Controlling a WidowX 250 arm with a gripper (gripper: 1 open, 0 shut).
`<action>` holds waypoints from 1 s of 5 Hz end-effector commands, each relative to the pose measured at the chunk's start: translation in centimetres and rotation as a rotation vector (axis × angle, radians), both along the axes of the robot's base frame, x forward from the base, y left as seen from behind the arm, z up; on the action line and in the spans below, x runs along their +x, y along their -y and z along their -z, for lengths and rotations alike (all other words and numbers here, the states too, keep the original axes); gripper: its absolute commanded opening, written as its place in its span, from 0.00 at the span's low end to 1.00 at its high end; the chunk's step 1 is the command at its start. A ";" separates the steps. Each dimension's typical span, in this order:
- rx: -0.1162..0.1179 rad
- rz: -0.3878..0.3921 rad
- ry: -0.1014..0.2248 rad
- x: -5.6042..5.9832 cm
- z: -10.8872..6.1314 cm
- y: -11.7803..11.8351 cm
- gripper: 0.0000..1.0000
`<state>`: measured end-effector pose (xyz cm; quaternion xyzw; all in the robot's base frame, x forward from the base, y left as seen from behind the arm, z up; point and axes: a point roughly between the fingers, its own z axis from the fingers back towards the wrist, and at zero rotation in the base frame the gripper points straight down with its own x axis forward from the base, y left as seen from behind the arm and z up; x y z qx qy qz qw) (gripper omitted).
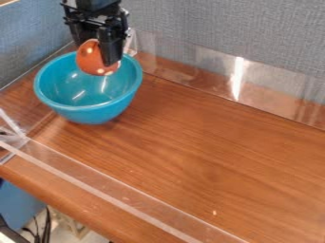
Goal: Put the mushroom in the blue bowl
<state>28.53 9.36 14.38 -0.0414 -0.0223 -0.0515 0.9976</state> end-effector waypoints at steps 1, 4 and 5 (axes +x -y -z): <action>0.038 -0.013 0.065 -0.4 -2.2 -0.5 1.00; 0.056 -0.021 0.069 -0.8 -2.8 -0.3 1.00; 0.060 -0.026 0.067 -0.9 -2.8 -0.3 1.00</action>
